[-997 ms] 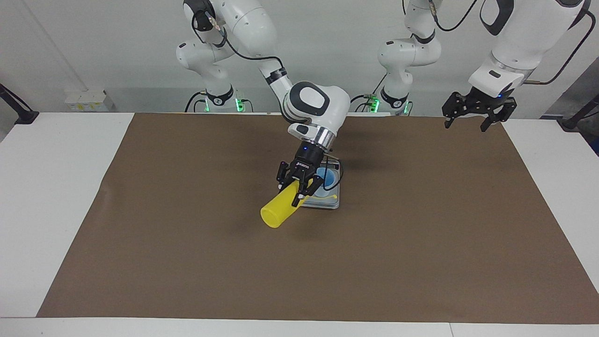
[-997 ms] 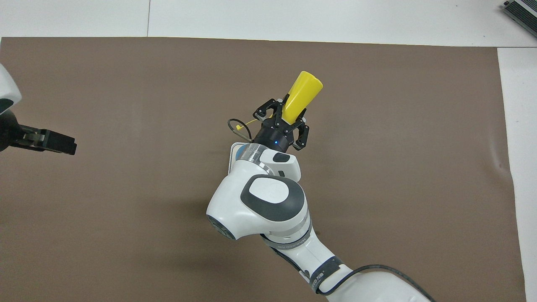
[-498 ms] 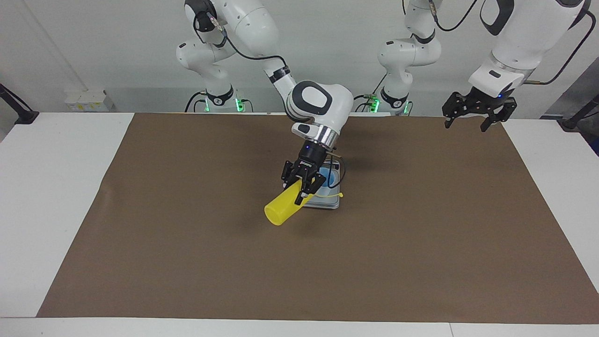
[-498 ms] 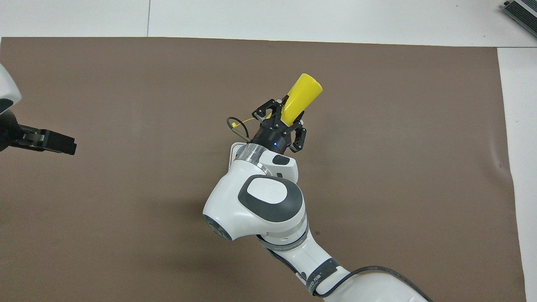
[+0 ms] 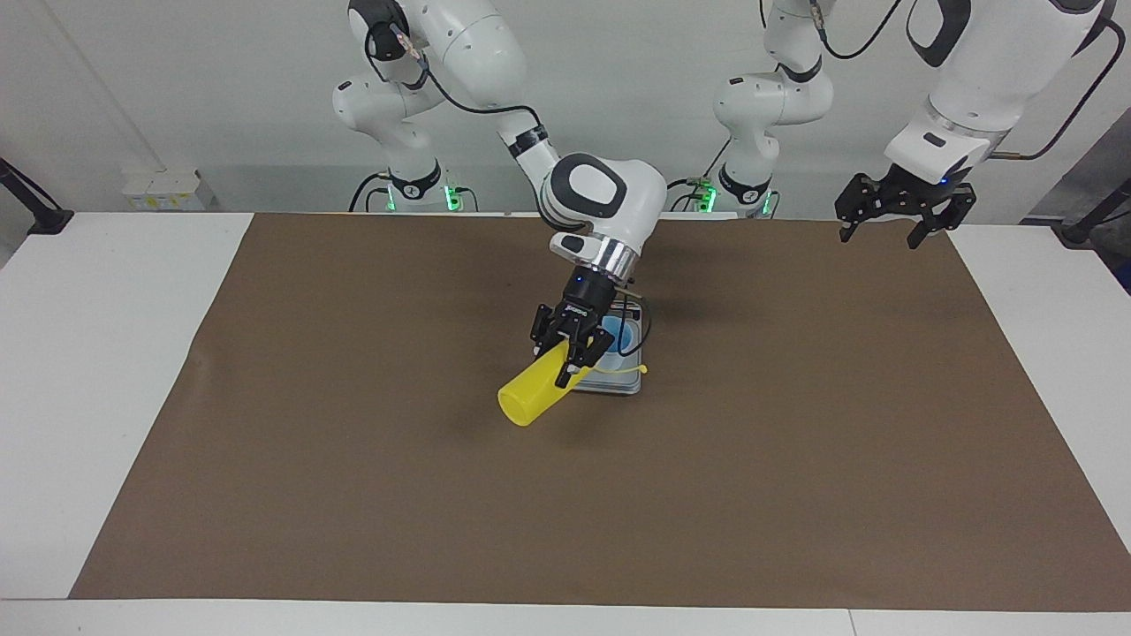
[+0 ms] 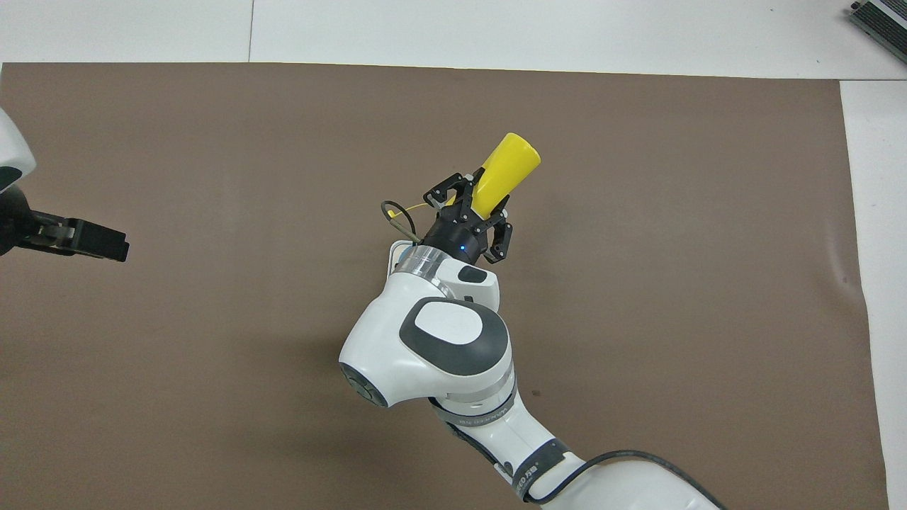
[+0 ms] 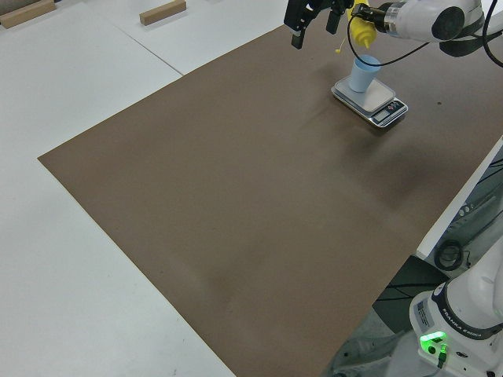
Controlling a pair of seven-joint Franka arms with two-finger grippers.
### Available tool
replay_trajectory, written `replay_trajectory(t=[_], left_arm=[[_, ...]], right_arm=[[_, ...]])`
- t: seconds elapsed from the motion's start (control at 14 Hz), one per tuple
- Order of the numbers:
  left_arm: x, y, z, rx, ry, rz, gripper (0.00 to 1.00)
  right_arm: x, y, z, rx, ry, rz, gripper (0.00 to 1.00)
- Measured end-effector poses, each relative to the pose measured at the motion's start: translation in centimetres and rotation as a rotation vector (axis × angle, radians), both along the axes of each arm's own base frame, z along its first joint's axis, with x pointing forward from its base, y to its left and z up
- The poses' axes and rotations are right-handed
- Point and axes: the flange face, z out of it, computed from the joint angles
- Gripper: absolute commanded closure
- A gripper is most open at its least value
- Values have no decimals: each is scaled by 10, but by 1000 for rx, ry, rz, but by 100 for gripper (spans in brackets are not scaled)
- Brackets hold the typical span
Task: Pour seasoning into cup on scale with both arms
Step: 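Tilt the yellow bottle nozzle-down over the cup with the right gripper, then turn the bottle upright and carry it back beside the scale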
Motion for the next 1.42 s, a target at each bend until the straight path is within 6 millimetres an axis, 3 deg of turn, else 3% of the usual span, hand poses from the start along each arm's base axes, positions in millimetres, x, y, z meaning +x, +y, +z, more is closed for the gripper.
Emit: replay_trajectory(t=[0.21, 0.36, 0.5, 0.71, 1.0, 1.21, 1.42], left_arm=[[0, 0, 0, 0, 0, -1, 0], [0, 0, 0, 0, 0, -17, 0], [0, 0, 0, 0, 0, -26, 0], [0, 0, 0, -1, 0, -28, 0], [0, 0, 0, -1, 0, -28, 0], [0, 0, 0, -1, 0, -28, 0], [0, 0, 0, -1, 0, -28, 0]], right_arm=[[0, -3, 15, 114, 58, -85, 100], [1, -17, 40, 236, 109, -181, 100], [4, -47, 70, 356, 185, -285, 100], [6, -86, 91, 461, 285, -372, 100], [12, -121, 107, 579, 435, -412, 100], [21, -172, 120, 671, 629, -389, 100], [28, -226, 113, 763, 825, -325, 100]])
